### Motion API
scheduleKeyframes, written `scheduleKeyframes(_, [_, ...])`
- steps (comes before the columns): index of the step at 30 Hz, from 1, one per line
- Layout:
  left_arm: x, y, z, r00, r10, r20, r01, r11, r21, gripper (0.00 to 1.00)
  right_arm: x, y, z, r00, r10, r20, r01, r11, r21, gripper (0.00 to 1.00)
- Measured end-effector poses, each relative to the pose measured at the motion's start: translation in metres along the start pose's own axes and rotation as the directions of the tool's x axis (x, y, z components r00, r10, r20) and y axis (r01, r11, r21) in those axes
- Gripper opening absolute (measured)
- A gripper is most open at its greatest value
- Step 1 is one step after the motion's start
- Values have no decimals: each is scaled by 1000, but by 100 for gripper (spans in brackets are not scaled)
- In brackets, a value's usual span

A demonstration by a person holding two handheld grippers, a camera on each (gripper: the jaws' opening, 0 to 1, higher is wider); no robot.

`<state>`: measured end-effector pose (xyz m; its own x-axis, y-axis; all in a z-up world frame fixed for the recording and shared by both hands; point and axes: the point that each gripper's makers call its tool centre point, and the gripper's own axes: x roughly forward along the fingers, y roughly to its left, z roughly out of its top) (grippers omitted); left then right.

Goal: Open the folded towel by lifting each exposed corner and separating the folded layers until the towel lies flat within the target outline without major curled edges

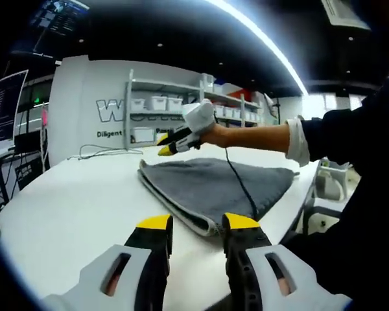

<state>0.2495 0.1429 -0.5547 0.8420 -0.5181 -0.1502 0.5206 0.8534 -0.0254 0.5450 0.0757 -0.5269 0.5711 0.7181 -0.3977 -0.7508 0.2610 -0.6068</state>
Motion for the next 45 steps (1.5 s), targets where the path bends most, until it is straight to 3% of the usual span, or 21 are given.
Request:
scheduleKeyframes(8, [5,1,2,1000,-4,2,4,1000,-16,31,-26,2,5,997,-25,67,18,994,110,25])
scheduleKeyframes(12, [7,2,5,1000,-4,10,5,1000,-29,31,-39,2,4,995,-37,96,15,976,219,32])
scheduleKeyframes(17, [9,2,9,1000,-4,19,5,999,-48,31,-57,-1,1,990,-62,128,23,959,284,35])
scheduleKeyframes(30, [17,-4,5,1000,-13,-14,12,999,-33,30,-100,4,-14,984,-102,146,33,908,417,43])
scheduleKeyframes(37, [17,-7,1,999,-15,-29,14,999,-34,25,-127,15,-36,993,-79,86,32,889,457,44])
scheduleKeyframes(41, [18,-10,0,999,-22,-34,21,999,-36,25,-146,25,-40,991,-83,106,15,851,524,47])
scheduleKeyframes(45, [20,-12,1,999,-26,-32,25,999,-32,25,-161,30,-47,990,-103,96,37,846,531,49])
